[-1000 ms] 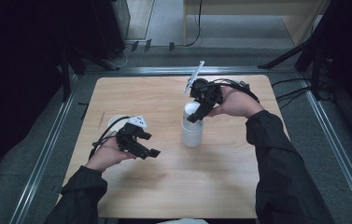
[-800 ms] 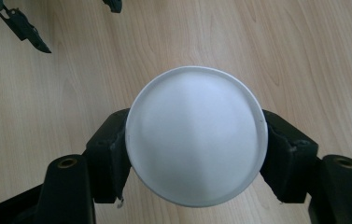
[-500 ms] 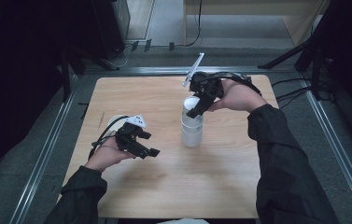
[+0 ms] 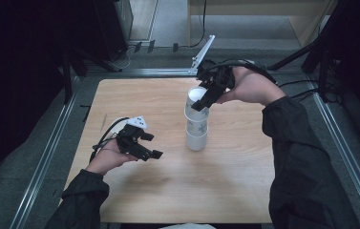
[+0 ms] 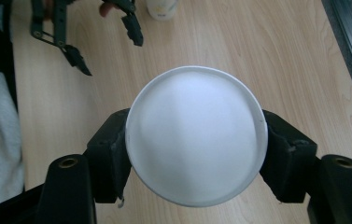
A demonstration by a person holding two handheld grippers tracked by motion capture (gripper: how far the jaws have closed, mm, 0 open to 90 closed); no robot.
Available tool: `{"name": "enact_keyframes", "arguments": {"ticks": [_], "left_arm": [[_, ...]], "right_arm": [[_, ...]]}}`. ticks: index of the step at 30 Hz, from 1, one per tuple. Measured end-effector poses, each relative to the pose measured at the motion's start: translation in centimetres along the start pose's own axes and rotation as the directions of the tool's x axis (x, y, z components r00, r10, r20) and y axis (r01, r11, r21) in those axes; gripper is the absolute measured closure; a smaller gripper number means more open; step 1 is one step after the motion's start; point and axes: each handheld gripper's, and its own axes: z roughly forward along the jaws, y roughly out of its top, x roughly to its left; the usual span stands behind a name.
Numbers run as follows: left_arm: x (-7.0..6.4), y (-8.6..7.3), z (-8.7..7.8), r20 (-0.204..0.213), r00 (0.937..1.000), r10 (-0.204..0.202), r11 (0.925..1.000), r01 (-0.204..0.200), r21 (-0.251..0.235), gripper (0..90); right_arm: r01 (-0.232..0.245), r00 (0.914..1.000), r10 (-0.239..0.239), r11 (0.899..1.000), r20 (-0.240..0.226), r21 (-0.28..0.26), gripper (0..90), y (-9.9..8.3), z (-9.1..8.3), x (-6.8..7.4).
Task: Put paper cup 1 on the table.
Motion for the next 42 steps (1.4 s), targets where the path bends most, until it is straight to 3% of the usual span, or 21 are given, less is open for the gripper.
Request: {"name": "enact_keyframes", "arguments": {"ticks": [4, 6, 15, 16, 18, 20, 24, 33, 37, 42], "left_arm": [[0.0, 0.0, -0.1, -0.002, 1.0, 0.005, 1.0, -0.005, 0.0, 14.9], [-0.1, 0.0, -0.1, -0.008, 0.9999, 0.012, 0.9999, -0.012, 0.0, 14.9], [-0.5, 0.2, -0.1, -0.001, 0.9997, 0.023, 0.9996, -0.023, -0.019, 14.9], [-0.5, 0.2, -0.1, -0.002, 0.9997, 0.024, 0.9995, -0.024, -0.021, 14.9], [-0.6, 0.2, -0.1, -0.002, 0.9995, 0.031, 0.9993, -0.031, -0.022, 15.0], [-0.6, 0.2, 0.0, -0.002, 0.9996, 0.029, 0.9993, -0.029, -0.022, 14.9], [-0.6, 0.2, -0.1, -0.002, 0.9994, 0.034, 0.9992, -0.034, -0.022, 15.0], [-0.8, 0.3, 0.1, 0.004, 0.9988, 0.048, 0.9985, -0.048, -0.028, 14.9], [-0.8, 0.3, 0.0, 0.006, 0.9988, 0.048, 0.998, -0.048, -0.041, 15.0], [-1.1, 0.4, 0.3, 0.02, 0.998, 0.06, 0.9976, -0.059, -0.035, 15.0]], "right_arm": [[0.013, 0.9998, -0.013, 1.0, -0.016, -0.014, 34.6, 0.0, -1.5, 0.8], [0.003, 0.9989, -0.005, 0.999, -0.046, -0.04, 34.7, -0.3, -1.9, 1.3], [0.022, 0.9962, -0.029, 0.997, -0.083, -0.078, 35.0, -2.5, -1.2, 3.5], [0.038, 0.9967, -0.044, 0.996, -0.068, -0.08, 35.1, -2.6, -1.0, 3.7], [0.032, 0.9944, -0.039, 0.996, -0.099, -0.078, 35.0, -3.2, -0.7, 4.1], [0.039, 0.9942, -0.047, 0.996, -0.097, -0.076, 35.0, -3.9, -0.2, 4.5], [0.048, 0.9934, -0.059, 0.992, -0.098, -0.115, 35.0, -5.1, 0.6, 5.0], [0.022, 0.9941, -0.035, 0.992, -0.103, -0.124, 35.0, -7.6, 3.2, 5.9], [0.001, 0.9889, -0.025, 0.987, -0.147, -0.161, 35.0, -8.7, 4.3, 6.0], [-0.012, 0.989, -0.016, 0.982, -0.147, -0.188, 35.0, -10.1, 5.7, 6.3]]}}
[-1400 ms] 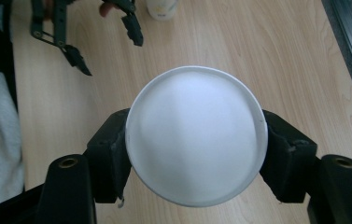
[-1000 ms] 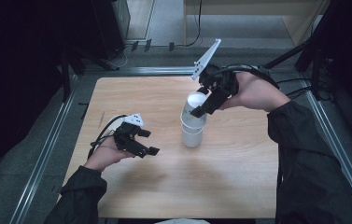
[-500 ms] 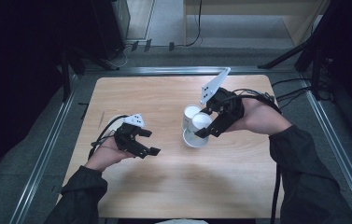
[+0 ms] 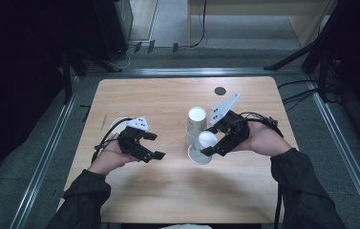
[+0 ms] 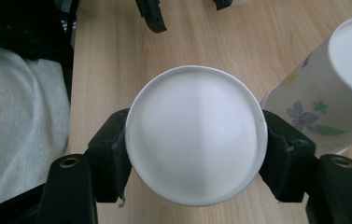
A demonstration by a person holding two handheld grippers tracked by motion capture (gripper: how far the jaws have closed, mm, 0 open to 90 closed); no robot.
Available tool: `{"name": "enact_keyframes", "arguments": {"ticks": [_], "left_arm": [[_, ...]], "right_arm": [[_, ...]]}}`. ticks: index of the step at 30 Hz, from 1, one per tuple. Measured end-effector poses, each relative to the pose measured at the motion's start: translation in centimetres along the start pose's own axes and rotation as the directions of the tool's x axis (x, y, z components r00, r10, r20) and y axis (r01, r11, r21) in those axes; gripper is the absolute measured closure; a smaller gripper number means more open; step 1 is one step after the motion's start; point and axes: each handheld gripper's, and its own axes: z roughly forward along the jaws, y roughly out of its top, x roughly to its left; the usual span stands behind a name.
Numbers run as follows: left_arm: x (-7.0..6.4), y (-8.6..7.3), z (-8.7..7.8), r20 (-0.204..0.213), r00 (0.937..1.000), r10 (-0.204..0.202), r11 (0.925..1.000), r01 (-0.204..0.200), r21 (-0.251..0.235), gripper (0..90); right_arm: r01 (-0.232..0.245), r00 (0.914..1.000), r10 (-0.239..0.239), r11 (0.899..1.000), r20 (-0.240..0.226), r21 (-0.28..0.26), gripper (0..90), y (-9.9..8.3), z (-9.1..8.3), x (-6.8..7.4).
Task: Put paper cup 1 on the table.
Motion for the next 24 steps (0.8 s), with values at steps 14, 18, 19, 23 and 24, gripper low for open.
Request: {"name": "enact_keyframes", "arguments": {"ticks": [14, 18, 19, 23, 24], "left_arm": [[-1.2, 0.6, 1.4, 0.052, 0.9974, 0.05, 0.9987, -0.05, -0.003, 14.9], [-1.4, 0.8, 1.8, 0.065, 0.9965, 0.052, 0.9987, -0.052, -0.003, 14.9], [-1.4, 0.8, 1.9, 0.068, 0.9964, 0.05, 0.9987, -0.05, -0.004, 15.0], [-1.6, 0.8, 2.1, 0.07, 0.9963, 0.051, 0.9987, -0.051, -0.005, 15.0], [-1.7, 0.8, 2.1, 0.066, 0.9962, 0.056, 0.9984, -0.056, -0.003, 14.9]], "right_arm": [[-0.059, 0.9982, 0.06, 0.996, 0.004, -0.072, 35.2, -3.7, 3.5, 0.3], [-0.07, 0.9974, 0.071, 0.993, 0.009, -0.094, 35.2, -4.3, 4.0, 0.1], [-0.078, 0.9969, 0.078, 0.992, 0.004, -0.101, 35.2, -4.4, 4.1, 0.1], [-0.089, 0.996, 0.09, 0.987, -0.002, -0.131, 35.2, -4.8, 4.5, 0.1], [-0.093, 0.9957, 0.093, 0.987, -0.002, -0.133, 35.2, -4.9, 4.6, 0.1]]}}
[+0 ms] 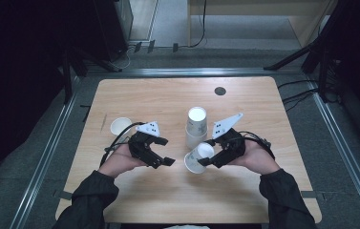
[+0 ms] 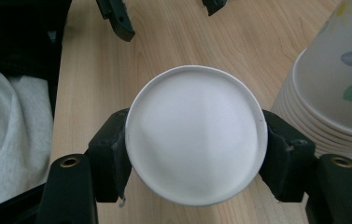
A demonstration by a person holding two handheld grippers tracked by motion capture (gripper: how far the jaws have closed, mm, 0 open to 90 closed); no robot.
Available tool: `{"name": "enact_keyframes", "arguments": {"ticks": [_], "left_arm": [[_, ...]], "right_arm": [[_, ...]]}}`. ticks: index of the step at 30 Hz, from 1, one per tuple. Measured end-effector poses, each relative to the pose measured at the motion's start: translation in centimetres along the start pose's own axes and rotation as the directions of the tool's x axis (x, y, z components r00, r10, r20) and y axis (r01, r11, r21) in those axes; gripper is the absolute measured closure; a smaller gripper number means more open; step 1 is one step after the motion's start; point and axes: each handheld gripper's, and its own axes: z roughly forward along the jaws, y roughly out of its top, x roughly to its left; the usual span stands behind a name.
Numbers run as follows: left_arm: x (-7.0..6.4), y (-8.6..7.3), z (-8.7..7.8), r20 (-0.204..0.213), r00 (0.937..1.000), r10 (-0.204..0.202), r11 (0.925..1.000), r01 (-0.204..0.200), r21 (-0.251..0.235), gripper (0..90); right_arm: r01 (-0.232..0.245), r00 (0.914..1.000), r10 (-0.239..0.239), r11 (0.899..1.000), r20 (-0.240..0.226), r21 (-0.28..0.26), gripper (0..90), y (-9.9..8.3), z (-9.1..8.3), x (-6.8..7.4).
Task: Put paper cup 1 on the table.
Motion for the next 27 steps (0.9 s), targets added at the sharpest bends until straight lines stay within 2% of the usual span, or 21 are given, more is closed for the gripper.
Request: {"name": "enact_keyframes", "arguments": {"ticks": [18, 22, 27], "left_arm": [[0.6, -0.4, 0.7, 0.02, 0.9998, 0.003, 0.9996, -0.003, 0.027, 15.0], [0.4, -0.4, 0.8, 0.032, 0.9994, 0.013, 0.9995, -0.014, 0.029, 15.0], [0.2, -0.3, 1.1, 0.045, 0.9987, 0.023, 0.9994, -0.024, 0.023, 14.8]], "right_arm": [[-0.013, 0.9996, 0.014, 1.0, 0.024, -0.027, 35.2, -0.5, 0.1, -0.2], [-0.013, 0.999, 0.015, 0.999, 0.043, -0.034, 35.2, -0.5, 0.0, -0.3], [-0.02, 0.999, 0.022, 0.999, 0.039, -0.05, 35.2, -0.4, 0.0, -0.3]]}}
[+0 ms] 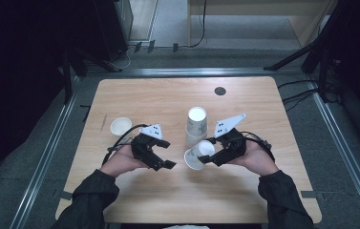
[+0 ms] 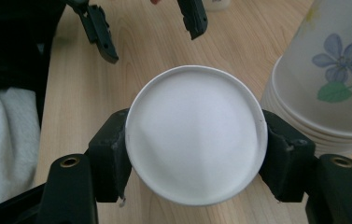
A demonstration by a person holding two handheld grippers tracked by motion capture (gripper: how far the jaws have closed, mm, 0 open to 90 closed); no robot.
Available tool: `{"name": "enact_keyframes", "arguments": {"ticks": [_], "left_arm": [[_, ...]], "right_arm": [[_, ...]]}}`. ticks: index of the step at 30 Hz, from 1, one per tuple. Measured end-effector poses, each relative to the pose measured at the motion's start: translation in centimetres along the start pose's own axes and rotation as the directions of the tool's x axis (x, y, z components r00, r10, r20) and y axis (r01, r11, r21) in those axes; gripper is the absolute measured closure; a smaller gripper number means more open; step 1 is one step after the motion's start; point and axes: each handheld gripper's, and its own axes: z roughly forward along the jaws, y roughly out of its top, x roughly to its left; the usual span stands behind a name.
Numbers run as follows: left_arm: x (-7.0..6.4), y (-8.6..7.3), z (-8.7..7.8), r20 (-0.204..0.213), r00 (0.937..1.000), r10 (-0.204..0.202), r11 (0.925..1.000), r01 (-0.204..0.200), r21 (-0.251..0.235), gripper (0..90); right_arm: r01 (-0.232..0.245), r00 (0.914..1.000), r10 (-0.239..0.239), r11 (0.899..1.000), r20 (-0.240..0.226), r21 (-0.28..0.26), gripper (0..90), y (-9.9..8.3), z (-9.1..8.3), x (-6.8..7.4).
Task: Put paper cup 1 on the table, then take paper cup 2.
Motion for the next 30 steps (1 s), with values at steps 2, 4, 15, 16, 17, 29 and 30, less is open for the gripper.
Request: {"name": "enact_keyframes", "arguments": {"ticks": [2, 4, 15, 16, 17, 29, 30], "left_arm": [[0.0, 0.1, 0.1, 0.005, 1.0, 0.001, 1.0, -0.001, -0.006, 14.8], [-0.1, 0.2, 0.1, 0.008, 0.9999, 0.008, 0.9999, -0.008, -0.009, 14.8], [-0.4, 0.6, 1.0, 0.059, 0.998, 0.023, 0.9993, -0.021, -0.03, 10.2], [-0.3, 0.7, 1.1, 0.067, 0.9975, 0.021, 0.9994, -0.019, -0.03, 10.1], [-0.4, 0.7, 1.2, 0.068, 0.9974, 0.022, 0.9993, -0.02, -0.033, 10.0], [-0.7, 1.0, 2.3, 0.098, 0.9934, 0.059, 0.9978, -0.056, -0.037, 10.2], [-0.8, 1.1, 2.3, 0.099, 0.9933, 0.06, 0.9975, -0.056, -0.044, 10.2]], "right_arm": [[-0.001, 1.0, 0.001, 1.0, -0.007, -0.007, 35.2, 0.1, 0.0, 0.0], [-0.005, 0.9999, 0.005, 1.0, -0.014, -0.012, 35.2, 0.1, 0.0, 0.1], [-0.011, 0.9981, 0.009, 1.0, -0.06, -0.021, 35.2, 0.5, 0.6, 0.3], [-0.011, 0.9982, 0.01, 1.0, -0.06, -0.02, 35.2, 0.5, 0.7, 0.3], [-0.012, 0.998, 0.011, 1.0, -0.063, -0.022, 35.2, 0.6, 0.7, 0.3], [-0.013, 0.9961, 0.009, 0.999, -0.088, -0.036, 35.2, 1.0, 1.1, 0.6], [-0.013, 0.9959, 0.01, 0.999, -0.09, -0.035, 35.2, 1.0, 1.2, 0.6]]}}
